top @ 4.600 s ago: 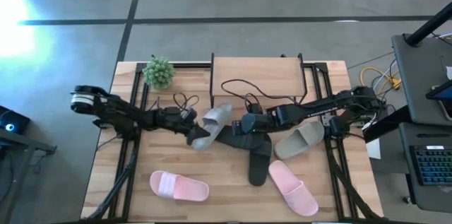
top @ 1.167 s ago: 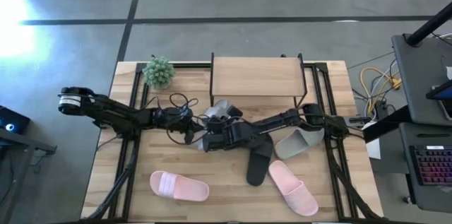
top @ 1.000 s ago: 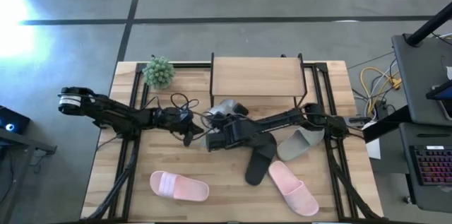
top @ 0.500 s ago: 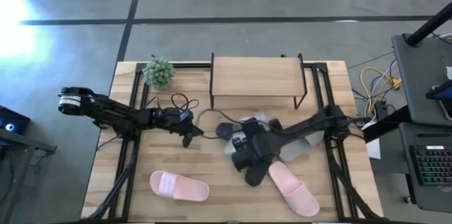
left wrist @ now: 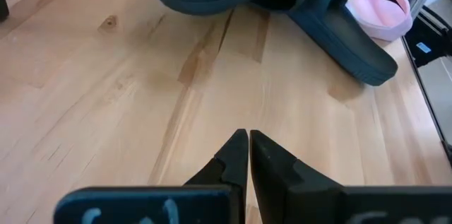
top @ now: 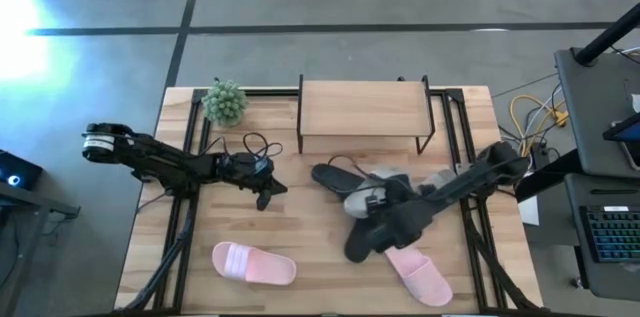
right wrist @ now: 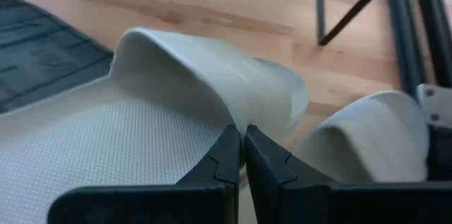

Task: Pick and place slides into the shelf
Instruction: Move the left gray slipper to the middle right of the table

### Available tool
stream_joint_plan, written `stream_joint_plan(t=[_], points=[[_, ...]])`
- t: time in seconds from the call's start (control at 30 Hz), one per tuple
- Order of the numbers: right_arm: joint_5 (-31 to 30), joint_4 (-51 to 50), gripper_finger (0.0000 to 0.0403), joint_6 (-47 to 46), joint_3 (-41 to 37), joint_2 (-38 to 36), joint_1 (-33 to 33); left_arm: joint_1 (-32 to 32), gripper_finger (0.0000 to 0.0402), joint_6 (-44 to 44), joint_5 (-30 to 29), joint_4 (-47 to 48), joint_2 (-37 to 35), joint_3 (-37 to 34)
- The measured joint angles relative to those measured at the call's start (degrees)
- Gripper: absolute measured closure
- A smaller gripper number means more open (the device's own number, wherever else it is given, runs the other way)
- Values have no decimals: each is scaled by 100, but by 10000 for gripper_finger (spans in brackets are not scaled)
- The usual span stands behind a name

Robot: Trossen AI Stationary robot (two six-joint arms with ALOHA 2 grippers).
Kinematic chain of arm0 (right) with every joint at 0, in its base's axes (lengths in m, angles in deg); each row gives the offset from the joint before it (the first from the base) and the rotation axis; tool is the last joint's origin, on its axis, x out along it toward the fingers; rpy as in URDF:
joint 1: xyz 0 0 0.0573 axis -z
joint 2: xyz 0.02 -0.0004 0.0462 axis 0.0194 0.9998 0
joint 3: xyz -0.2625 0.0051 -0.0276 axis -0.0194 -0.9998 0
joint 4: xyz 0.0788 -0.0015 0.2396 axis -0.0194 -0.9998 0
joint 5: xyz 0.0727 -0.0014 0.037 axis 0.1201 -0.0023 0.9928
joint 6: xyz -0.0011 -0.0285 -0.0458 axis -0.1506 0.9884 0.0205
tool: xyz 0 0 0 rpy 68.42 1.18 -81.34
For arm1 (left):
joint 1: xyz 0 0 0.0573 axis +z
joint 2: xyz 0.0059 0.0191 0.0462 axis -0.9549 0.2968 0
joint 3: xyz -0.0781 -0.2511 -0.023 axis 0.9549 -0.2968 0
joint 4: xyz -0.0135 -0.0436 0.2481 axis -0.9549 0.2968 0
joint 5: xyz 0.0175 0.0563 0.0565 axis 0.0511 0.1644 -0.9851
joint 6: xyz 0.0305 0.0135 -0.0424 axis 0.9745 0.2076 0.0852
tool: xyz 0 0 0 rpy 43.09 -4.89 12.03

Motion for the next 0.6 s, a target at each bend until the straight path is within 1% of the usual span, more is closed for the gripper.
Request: stream_joint_plan(t=[0.17, 0.4, 0.5, 0.6], points=[[135, -12, 394, 260, -766, -455, -6, 0, 400, 0, 4, -9, 0, 0], [179, -1, 394, -124, -1816, -722, 148, 0, 400, -6, 6, -33, -2, 11], [234, 47, 394, -339, -2067, -760, 173, 0, 400, -38, 5, -26, -2, 11], [429, 151, 394, -404, -2113, -804, 172, 0, 400, -39, 4, -24, -2, 11]])
